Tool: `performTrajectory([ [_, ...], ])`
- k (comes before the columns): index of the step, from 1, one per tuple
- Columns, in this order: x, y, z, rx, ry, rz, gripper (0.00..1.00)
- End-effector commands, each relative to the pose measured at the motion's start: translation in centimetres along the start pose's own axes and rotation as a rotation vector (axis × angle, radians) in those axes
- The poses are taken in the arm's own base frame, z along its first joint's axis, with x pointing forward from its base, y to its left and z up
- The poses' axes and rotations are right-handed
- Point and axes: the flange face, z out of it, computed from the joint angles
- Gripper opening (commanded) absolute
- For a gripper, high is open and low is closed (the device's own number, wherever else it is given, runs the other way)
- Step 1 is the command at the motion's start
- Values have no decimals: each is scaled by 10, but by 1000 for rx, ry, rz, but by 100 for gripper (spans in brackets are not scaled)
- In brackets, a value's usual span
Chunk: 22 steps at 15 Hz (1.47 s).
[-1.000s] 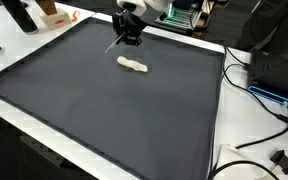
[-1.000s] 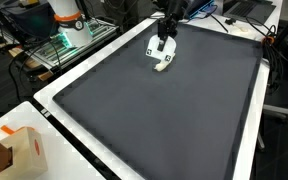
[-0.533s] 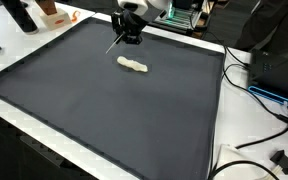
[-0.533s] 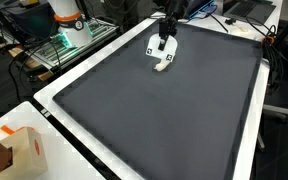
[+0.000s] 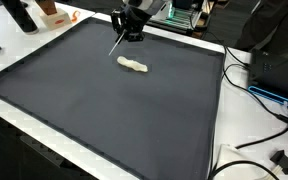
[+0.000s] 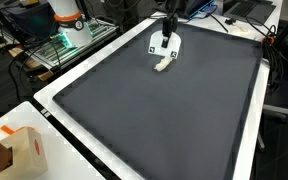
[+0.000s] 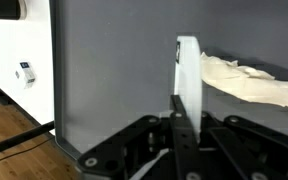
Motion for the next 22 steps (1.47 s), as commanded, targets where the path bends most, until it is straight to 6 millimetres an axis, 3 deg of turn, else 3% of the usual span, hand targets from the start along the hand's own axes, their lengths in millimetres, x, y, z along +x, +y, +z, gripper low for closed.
performTrajectory([
  [1, -16, 6, -9, 38, 42, -71, 1],
  [13, -42, 23, -33, 275, 176, -164, 1],
  [22, -54, 30, -44, 412, 163, -204, 1],
])
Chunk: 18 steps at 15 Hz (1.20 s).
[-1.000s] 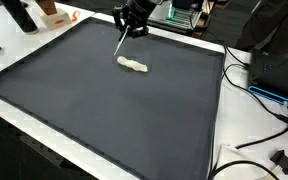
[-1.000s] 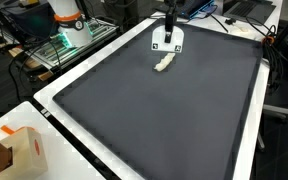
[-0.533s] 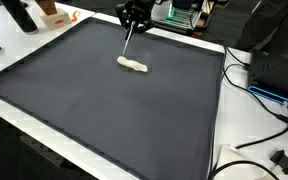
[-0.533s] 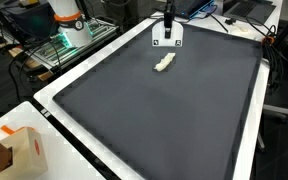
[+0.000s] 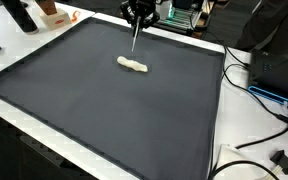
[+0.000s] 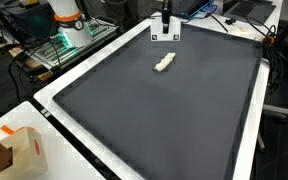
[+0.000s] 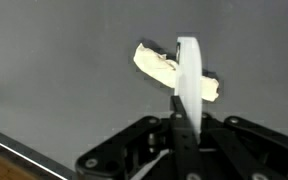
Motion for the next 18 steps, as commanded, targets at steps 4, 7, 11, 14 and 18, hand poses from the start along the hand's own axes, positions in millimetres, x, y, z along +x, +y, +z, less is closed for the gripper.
performTrajectory([
  [4, -14, 0, -9, 76, -1, -2, 1],
  [7, -15, -1, -10, 91, 0, -6, 1],
  [11, -6, -1, -9, 76, 3, -5, 4],
  [14, -6, -1, -9, 76, 4, -8, 4],
  [18, -6, -1, -9, 76, 3, -9, 1],
])
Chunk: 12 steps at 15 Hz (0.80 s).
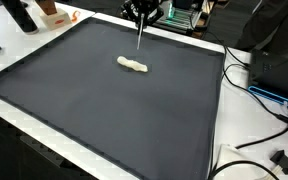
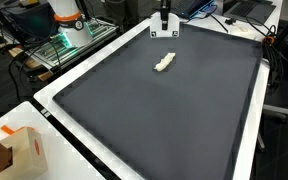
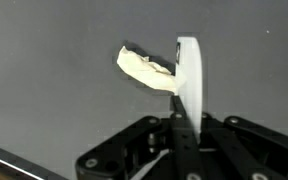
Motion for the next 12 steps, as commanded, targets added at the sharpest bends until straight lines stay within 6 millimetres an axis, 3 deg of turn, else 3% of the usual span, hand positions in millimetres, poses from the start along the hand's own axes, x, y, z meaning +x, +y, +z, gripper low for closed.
performTrajectory([
  [1, 5, -1, 7, 15, 0, 0, 1],
  [12, 25, -1, 62, 151, -22, 81, 1],
])
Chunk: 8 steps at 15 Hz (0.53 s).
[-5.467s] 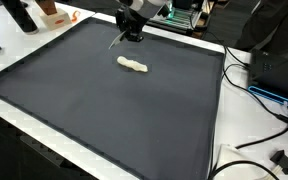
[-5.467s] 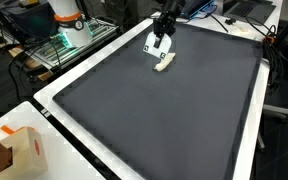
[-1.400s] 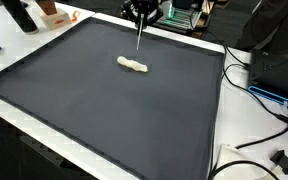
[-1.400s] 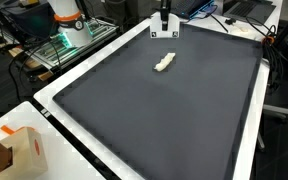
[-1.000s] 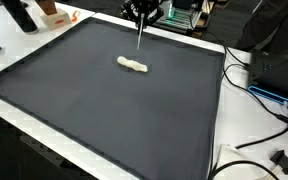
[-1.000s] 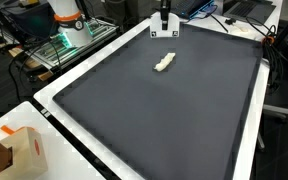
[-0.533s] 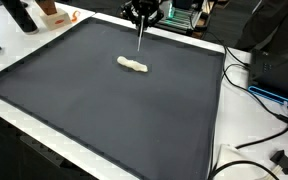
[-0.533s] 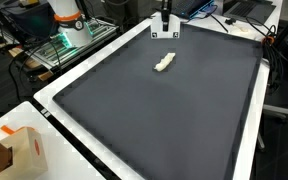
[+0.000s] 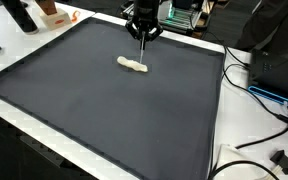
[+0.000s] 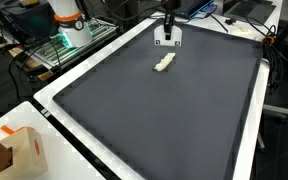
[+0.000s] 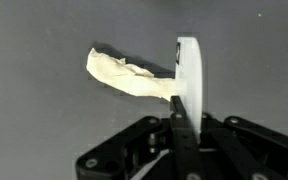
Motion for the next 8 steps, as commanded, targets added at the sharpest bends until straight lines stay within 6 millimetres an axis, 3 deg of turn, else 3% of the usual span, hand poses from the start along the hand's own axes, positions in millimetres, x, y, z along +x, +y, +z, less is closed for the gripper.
performTrajectory([
  [1, 7, 2, 17, 43, 6, 0, 1],
  [8, 19, 3, 38, 56, 8, -3, 1],
])
